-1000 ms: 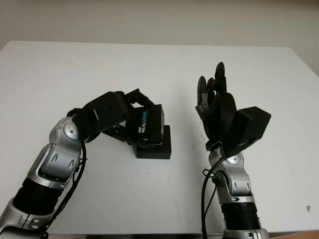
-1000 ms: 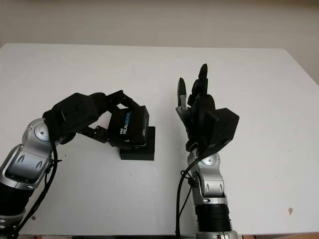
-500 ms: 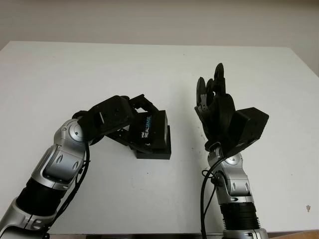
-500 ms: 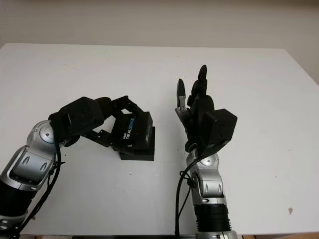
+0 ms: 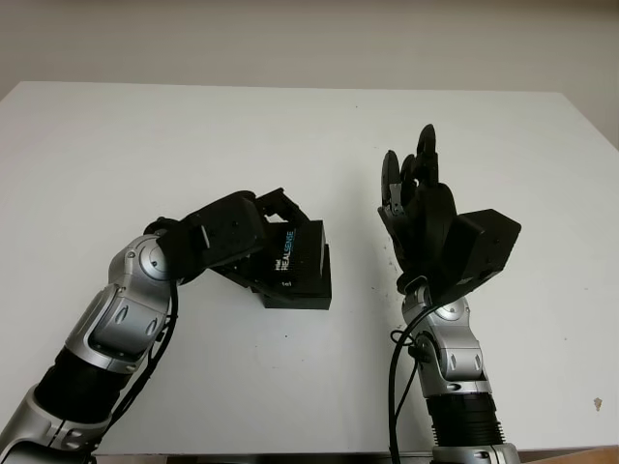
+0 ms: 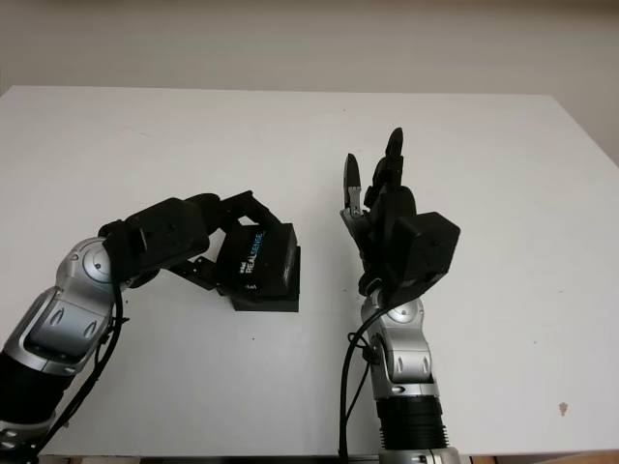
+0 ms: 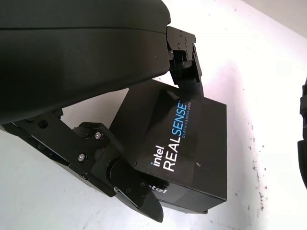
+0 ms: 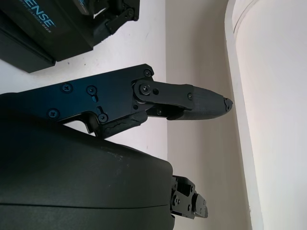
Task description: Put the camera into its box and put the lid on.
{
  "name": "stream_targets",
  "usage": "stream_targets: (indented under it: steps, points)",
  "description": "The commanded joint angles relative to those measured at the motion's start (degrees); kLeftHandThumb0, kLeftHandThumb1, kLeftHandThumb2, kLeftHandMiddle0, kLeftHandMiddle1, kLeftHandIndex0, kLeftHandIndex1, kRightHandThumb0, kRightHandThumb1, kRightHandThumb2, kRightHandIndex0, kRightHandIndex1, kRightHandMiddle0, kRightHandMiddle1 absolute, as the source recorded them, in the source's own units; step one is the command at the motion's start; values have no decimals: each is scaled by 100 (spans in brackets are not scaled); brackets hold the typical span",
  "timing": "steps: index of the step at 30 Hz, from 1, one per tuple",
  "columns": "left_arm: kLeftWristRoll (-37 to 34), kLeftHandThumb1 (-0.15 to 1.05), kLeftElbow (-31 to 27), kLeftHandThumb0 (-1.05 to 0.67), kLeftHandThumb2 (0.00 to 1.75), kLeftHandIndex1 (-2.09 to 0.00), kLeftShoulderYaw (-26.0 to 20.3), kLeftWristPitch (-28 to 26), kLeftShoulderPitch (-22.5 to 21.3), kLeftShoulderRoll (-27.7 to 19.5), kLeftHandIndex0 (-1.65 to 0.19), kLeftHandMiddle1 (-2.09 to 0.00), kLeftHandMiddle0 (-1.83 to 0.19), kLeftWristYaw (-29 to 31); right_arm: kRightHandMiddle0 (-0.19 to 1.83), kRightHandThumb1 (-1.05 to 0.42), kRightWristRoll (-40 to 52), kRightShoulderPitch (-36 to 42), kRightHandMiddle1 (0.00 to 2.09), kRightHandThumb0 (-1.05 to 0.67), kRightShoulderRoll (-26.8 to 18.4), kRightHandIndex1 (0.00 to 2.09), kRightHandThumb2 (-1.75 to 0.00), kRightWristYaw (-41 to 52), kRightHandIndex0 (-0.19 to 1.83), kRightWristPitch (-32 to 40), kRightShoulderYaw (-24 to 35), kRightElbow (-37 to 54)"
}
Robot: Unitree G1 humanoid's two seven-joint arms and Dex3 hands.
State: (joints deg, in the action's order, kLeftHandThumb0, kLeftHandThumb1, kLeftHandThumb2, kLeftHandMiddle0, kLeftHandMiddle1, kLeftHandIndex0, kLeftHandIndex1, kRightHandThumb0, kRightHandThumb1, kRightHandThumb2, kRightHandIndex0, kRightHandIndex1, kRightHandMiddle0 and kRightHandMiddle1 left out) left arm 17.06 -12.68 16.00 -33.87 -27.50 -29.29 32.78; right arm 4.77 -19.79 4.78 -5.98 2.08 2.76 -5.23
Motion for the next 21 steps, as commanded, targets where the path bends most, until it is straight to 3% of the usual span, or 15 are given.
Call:
stream_targets:
  steps: [1, 6, 16, 21]
  points:
    - [62, 93, -41, -16, 6, -164, 164, -73, 168, -5, -27, -170, -59, 45, -19, -105, -12, -17, 2, -66, 108, 0, -45, -38, -19, 36, -28, 9]
    - [131, 93, -111, -16, 5, -166, 212, -164, 210, 72, -29, -173, -61, -2, -19, -105, 21, 7, 4, -66, 146, 0, -45, -77, -19, 62, -62, 33]
    - [-29, 93, -388, -19, 5, -174, 163, -857, 194, 359, -30, -177, -56, -42, -19, -105, 0, 25, 4, -66, 145, 0, -45, -101, -19, -80, -117, -81]
    - [-105, 92, -354, -19, 5, -176, 174, -791, 201, 469, -31, -177, -57, -146, -19, -105, 3, 41, 4, -66, 163, 0, -46, -108, -19, -190, -145, -140]
